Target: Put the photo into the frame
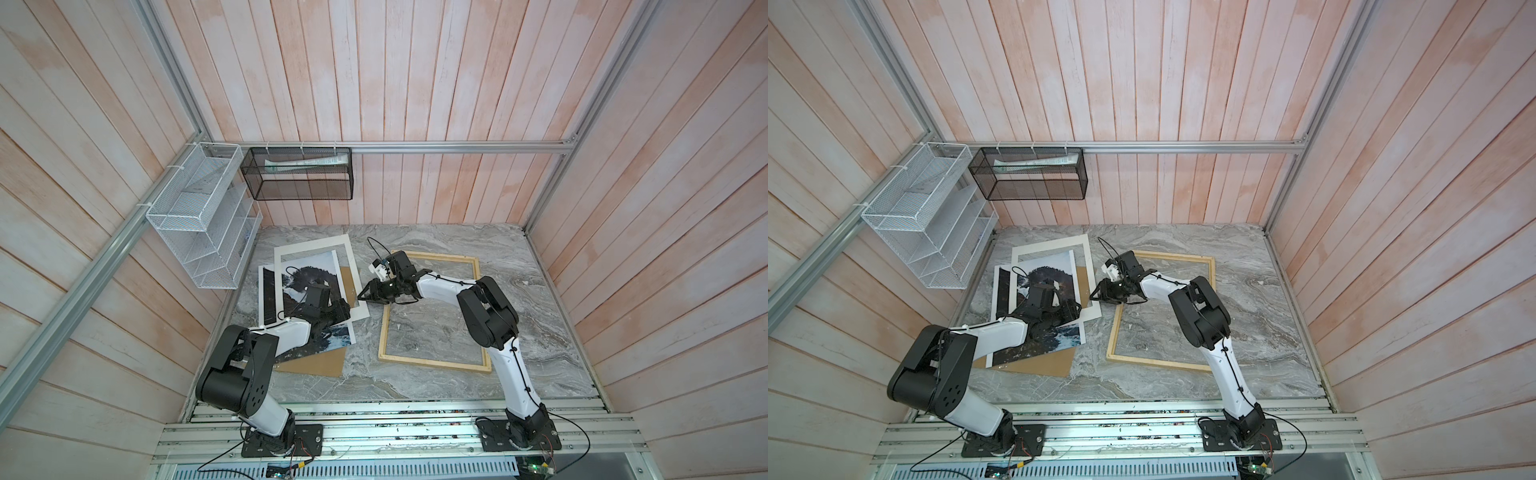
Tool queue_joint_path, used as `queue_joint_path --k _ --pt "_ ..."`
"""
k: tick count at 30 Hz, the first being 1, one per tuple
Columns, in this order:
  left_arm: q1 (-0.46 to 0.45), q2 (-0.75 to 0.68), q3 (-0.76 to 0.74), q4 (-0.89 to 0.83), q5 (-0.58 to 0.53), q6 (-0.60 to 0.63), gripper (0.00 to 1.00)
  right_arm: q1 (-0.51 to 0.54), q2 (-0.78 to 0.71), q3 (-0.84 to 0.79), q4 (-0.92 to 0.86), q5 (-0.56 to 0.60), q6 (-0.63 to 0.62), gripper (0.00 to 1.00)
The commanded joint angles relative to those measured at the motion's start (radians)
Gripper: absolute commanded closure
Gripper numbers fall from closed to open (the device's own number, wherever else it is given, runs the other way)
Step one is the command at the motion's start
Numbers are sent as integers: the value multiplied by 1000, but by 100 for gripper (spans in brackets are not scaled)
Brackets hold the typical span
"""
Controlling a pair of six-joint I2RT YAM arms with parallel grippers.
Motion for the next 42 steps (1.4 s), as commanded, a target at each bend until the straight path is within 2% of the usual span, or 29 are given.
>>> queue_joint_path --k 1,14,29,42 --pt "-7 33 2 -45 31 1 31 19 -35 -20 55 -89 26 57" --pt "-13 45 16 -44 40 6 32 20 -35 -61 85 -97 37 64" --pt "-18 59 31 -42 56 14 34 19 -49 -106 253 -193 123 66" --pt "-18 59 14 -18 78 17 35 19 -33 -108 287 -190 150 69"
